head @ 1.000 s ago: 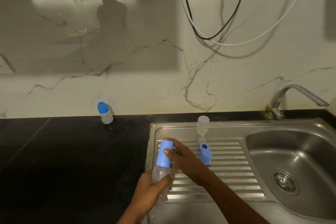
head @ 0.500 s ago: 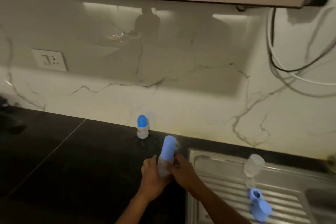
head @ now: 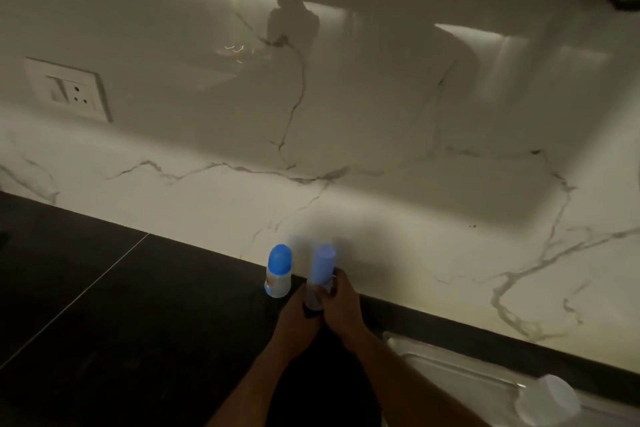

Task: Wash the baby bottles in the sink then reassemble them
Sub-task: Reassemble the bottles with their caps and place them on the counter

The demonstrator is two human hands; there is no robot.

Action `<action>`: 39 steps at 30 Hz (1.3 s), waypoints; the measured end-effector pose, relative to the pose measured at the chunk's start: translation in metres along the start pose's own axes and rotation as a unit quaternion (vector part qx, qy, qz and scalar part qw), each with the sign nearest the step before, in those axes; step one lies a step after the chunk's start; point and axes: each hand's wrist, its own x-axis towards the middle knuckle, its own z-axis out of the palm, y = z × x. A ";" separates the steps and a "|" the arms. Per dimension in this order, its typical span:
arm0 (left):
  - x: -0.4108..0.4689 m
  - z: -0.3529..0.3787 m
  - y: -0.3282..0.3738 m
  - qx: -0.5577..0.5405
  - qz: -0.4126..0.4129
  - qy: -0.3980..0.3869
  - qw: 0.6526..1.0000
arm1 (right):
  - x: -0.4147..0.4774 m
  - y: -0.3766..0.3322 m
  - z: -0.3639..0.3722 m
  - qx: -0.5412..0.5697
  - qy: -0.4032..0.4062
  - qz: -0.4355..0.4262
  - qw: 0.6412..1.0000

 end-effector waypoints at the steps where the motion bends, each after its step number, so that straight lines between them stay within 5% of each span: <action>1: 0.002 0.002 0.001 0.004 -0.003 0.000 1.000 | 0.001 0.002 0.000 0.008 0.001 0.003 1.000; 11: -0.011 0.015 -0.006 0.020 -0.033 0.044 0.998 | -0.017 0.010 0.004 0.026 0.016 0.066 0.997; 15: -0.048 0.023 -0.011 0.053 -0.006 0.082 0.995 | -0.051 0.015 -0.025 -0.057 0.012 0.017 0.998; 19: -0.085 0.065 -0.005 0.215 0.089 0.022 0.972 | -0.097 0.042 -0.074 -0.172 -0.020 -0.066 0.983; 25: -0.136 0.162 0.036 0.130 0.125 -0.057 0.982 | -0.156 0.078 -0.184 -0.220 0.027 -0.098 0.970; 32: -0.157 0.252 0.059 0.209 0.184 -0.189 0.942 | -0.184 0.164 -0.303 -0.271 0.127 0.082 0.951; 39: -0.163 0.291 0.073 0.212 0.199 -0.229 0.929 | -0.163 0.214 -0.302 -0.169 0.123 0.169 0.963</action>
